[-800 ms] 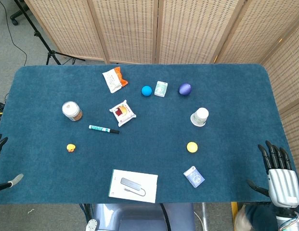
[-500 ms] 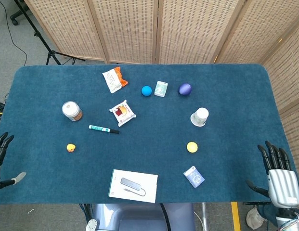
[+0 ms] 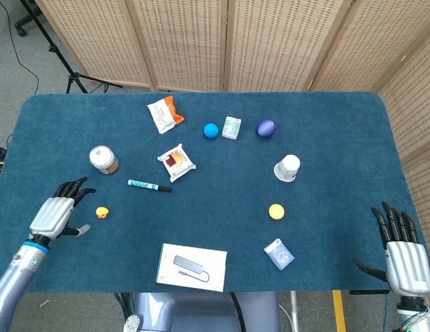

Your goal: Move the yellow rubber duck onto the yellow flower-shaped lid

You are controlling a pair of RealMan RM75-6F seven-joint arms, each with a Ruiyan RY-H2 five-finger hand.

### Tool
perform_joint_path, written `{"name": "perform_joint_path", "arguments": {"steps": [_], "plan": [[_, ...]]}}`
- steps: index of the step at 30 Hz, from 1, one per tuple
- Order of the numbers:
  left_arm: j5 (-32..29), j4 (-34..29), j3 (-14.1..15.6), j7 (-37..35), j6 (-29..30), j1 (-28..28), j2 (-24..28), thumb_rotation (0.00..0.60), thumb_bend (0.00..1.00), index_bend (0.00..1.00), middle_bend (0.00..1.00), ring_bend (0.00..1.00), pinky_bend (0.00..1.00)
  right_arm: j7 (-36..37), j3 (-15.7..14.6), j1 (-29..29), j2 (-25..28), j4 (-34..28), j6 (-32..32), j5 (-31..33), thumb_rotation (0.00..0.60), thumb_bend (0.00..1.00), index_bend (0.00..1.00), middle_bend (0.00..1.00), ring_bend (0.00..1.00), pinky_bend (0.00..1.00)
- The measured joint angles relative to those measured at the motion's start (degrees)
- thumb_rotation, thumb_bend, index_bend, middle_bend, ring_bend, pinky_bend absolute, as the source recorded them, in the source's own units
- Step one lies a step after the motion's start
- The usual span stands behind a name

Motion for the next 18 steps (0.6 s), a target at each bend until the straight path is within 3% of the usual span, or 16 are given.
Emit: {"name": "perform_joint_path", "arguments": {"steps": [3,18], "plan": [[-3.16,1.49,-0.59,2.88,-2.1,-1.72,-2.36,0.6,0.26,0.32,0.0,0.0,0.0,0.22,0.07,0.17,0.03,0.04,-0.44,0.43,0.6,0.0,0.0,0.0,0.0,0.0],[-12.22,9.32,-0.68,8.39,-5.91,-4.1,-9.17,0.6,0.32,0.33,0.0,0.0,0.0,1.09,-0.07,0.35,0.53,-0.23,-0.98,0.77,0.6,0.0,0.0,0.0,0.0,0.0]]}}
